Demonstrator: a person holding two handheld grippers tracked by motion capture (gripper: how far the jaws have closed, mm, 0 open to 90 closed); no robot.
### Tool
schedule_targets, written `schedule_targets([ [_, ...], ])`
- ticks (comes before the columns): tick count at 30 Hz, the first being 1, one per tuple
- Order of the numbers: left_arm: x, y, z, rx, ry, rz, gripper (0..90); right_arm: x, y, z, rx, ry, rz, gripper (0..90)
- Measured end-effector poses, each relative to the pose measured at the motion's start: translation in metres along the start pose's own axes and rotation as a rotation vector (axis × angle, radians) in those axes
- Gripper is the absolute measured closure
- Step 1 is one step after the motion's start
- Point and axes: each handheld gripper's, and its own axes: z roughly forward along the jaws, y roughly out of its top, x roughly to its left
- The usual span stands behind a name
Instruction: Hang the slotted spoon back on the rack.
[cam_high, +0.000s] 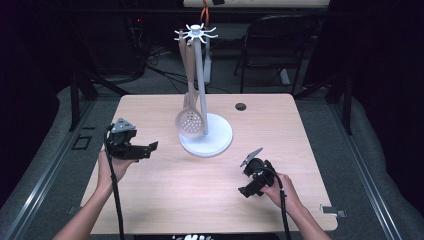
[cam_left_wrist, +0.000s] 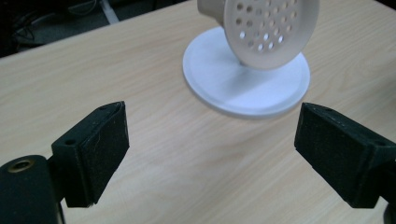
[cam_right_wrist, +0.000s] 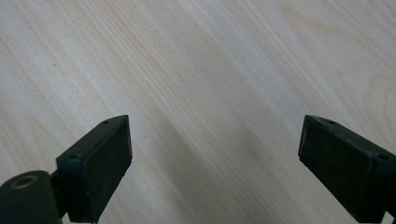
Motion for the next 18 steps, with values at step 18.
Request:
schedule_targets([
  [18, 0.003, -0.059, 0.020, 0.157, 0.024, -0.064, 7.1, 0.000, 0.000, 0.000, 0.012, -0.006, -0.009, 9.1],
])
